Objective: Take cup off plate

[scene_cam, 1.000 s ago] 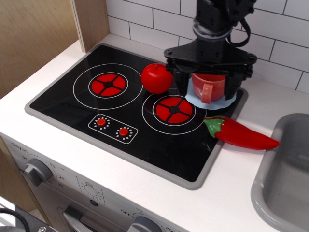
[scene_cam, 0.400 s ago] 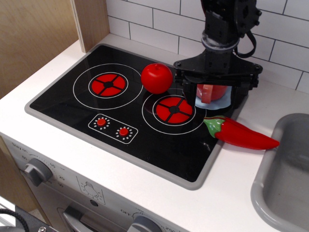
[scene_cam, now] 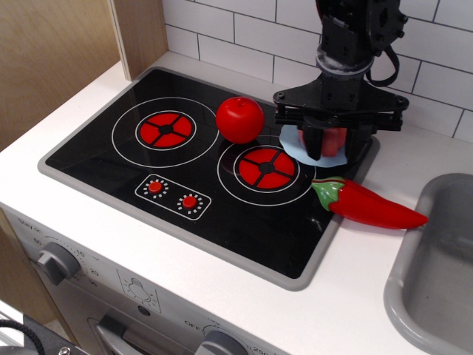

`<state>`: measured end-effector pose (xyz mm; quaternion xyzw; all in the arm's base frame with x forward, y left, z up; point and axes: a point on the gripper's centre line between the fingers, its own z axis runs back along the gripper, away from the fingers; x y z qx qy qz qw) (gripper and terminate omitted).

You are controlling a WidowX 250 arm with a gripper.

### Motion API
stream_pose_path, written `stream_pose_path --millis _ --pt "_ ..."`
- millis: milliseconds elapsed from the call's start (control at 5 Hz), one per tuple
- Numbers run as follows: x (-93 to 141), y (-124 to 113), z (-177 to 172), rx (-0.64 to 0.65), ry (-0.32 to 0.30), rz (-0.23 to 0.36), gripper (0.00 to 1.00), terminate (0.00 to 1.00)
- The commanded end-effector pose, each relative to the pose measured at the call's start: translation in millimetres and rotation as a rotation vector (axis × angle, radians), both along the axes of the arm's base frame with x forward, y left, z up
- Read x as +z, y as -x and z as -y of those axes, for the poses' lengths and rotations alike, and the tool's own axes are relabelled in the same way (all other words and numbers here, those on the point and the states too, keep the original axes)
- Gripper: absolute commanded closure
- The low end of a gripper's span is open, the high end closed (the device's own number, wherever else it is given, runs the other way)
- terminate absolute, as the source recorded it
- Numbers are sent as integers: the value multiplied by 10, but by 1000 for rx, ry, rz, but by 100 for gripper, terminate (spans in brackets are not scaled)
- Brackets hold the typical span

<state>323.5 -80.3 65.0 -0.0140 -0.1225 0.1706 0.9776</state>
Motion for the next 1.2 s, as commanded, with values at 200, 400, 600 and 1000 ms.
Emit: stream_pose_path --millis 200,400,600,1000 --pt "458 -2 -1 9 14 181 100 0" --pt "555 106 -31 -5 51 156 100 0" --pt "659 326 -89 -52 91 122 100 0" --pt "630 677 -360 -110 94 84 100 0"
